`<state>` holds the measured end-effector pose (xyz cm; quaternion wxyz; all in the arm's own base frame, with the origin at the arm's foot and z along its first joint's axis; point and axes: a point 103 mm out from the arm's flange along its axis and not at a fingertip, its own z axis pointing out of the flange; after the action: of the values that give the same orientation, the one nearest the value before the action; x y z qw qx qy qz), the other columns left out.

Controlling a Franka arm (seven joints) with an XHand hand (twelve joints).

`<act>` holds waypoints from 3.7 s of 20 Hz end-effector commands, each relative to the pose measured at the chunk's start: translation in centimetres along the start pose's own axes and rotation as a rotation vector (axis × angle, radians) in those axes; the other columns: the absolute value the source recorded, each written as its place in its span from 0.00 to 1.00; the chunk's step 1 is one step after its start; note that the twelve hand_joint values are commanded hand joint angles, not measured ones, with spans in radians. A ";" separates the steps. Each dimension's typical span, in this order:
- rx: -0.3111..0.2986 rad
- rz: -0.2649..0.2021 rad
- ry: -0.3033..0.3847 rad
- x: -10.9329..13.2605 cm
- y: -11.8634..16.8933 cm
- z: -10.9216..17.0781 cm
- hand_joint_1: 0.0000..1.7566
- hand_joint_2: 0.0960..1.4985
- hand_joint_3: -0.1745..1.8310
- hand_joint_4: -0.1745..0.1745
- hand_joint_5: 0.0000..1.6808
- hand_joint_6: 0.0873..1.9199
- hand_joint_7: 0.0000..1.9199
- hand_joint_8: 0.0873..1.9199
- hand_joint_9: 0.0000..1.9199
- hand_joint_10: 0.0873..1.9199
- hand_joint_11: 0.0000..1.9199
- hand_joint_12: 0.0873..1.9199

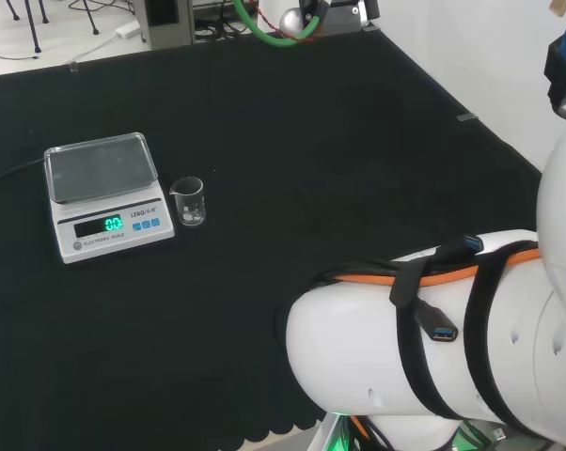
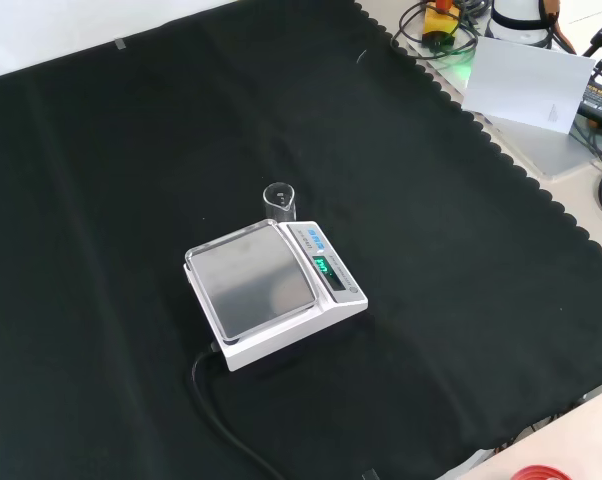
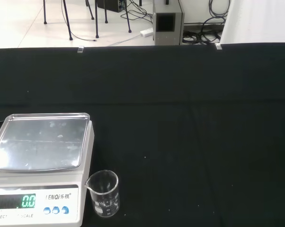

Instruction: Pick up the beaker.

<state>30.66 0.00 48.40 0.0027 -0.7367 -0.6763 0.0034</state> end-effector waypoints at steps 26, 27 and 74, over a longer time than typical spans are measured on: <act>0.147 -0.028 0.056 0.6 10.0 8.0 0.43 0.45 0.33 0.38 0.22 0.15 0.26 0.33 0.36 0.35 0.13 0.72; 0.153 -0.028 0.054 0.6 10.2 8.3 0.43 0.45 0.33 0.38 0.22 0.15 0.26 0.33 0.36 0.35 0.13 0.72; 0.416 -0.113 -0.020 5.6 17.9 23.1 0.45 0.45 0.34 0.34 0.22 0.19 0.26 0.33 0.36 0.35 0.13 0.72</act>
<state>48.13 3.23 26.34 0.1384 -0.6889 -0.6988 0.1337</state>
